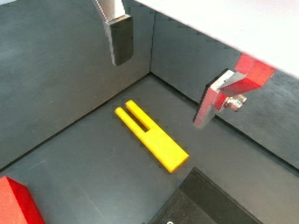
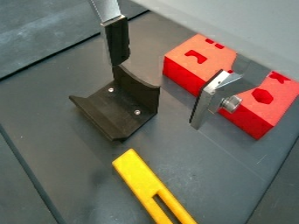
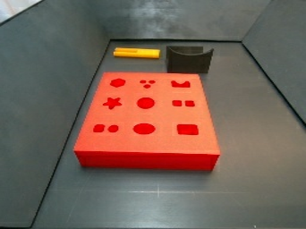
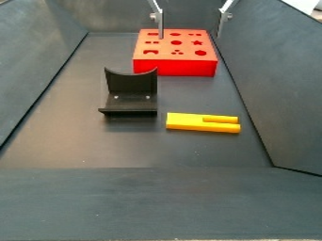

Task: Pick up the square-circle object. Move up. Rotate the square-circle object. Place the square-circle object on the fixture. Regrasp the square-circle object. Move to above the board. Insert the square-circle object.
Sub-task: Pick up the square-circle object.

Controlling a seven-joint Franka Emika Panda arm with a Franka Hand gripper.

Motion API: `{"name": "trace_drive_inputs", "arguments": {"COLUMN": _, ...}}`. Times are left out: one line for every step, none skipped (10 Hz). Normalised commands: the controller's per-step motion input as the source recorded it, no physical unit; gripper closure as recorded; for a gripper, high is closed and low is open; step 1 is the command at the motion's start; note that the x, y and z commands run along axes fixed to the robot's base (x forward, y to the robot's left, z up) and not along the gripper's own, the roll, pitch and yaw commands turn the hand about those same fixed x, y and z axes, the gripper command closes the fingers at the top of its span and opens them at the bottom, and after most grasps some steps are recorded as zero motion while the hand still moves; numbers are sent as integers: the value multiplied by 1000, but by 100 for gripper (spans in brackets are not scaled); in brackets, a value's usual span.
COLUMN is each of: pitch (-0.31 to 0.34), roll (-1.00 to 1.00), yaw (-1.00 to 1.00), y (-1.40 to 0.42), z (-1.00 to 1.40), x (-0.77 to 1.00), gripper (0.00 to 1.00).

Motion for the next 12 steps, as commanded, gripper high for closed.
{"name": "trace_drive_inputs", "arguments": {"pitch": 0, "roll": 36, "yaw": -1000, "y": 0, "z": -34, "x": -60, "gripper": 0}}
{"name": "trace_drive_inputs", "arguments": {"pitch": 0, "roll": 27, "yaw": -1000, "y": 0, "z": -46, "x": -3, "gripper": 0}}
{"name": "trace_drive_inputs", "arguments": {"pitch": 0, "roll": 10, "yaw": -1000, "y": 0, "z": -63, "x": 0, "gripper": 0}}
{"name": "trace_drive_inputs", "arguments": {"pitch": 0, "roll": 0, "yaw": -1000, "y": 0, "z": -66, "x": 0, "gripper": 0}}
{"name": "trace_drive_inputs", "arguments": {"pitch": 0, "roll": 0, "yaw": -1000, "y": 0, "z": -97, "x": 0, "gripper": 0}}
{"name": "trace_drive_inputs", "arguments": {"pitch": 0, "roll": 0, "yaw": -1000, "y": 0, "z": -77, "x": 0, "gripper": 0}}
{"name": "trace_drive_inputs", "arguments": {"pitch": 0, "roll": 0, "yaw": -1000, "y": 0, "z": -71, "x": 0, "gripper": 0}}
{"name": "trace_drive_inputs", "arguments": {"pitch": 0, "roll": 0, "yaw": -1000, "y": 0, "z": -71, "x": 0, "gripper": 0}}
{"name": "trace_drive_inputs", "arguments": {"pitch": 0, "roll": 0, "yaw": -1000, "y": 0, "z": -77, "x": 0, "gripper": 0}}
{"name": "trace_drive_inputs", "arguments": {"pitch": 0, "roll": 0, "yaw": -1000, "y": 0, "z": -74, "x": 0, "gripper": 0}}
{"name": "trace_drive_inputs", "arguments": {"pitch": 0, "roll": 0, "yaw": -1000, "y": 0, "z": -77, "x": 0, "gripper": 0}}
{"name": "trace_drive_inputs", "arguments": {"pitch": 0, "roll": 0, "yaw": -1000, "y": 0, "z": -80, "x": 0, "gripper": 0}}
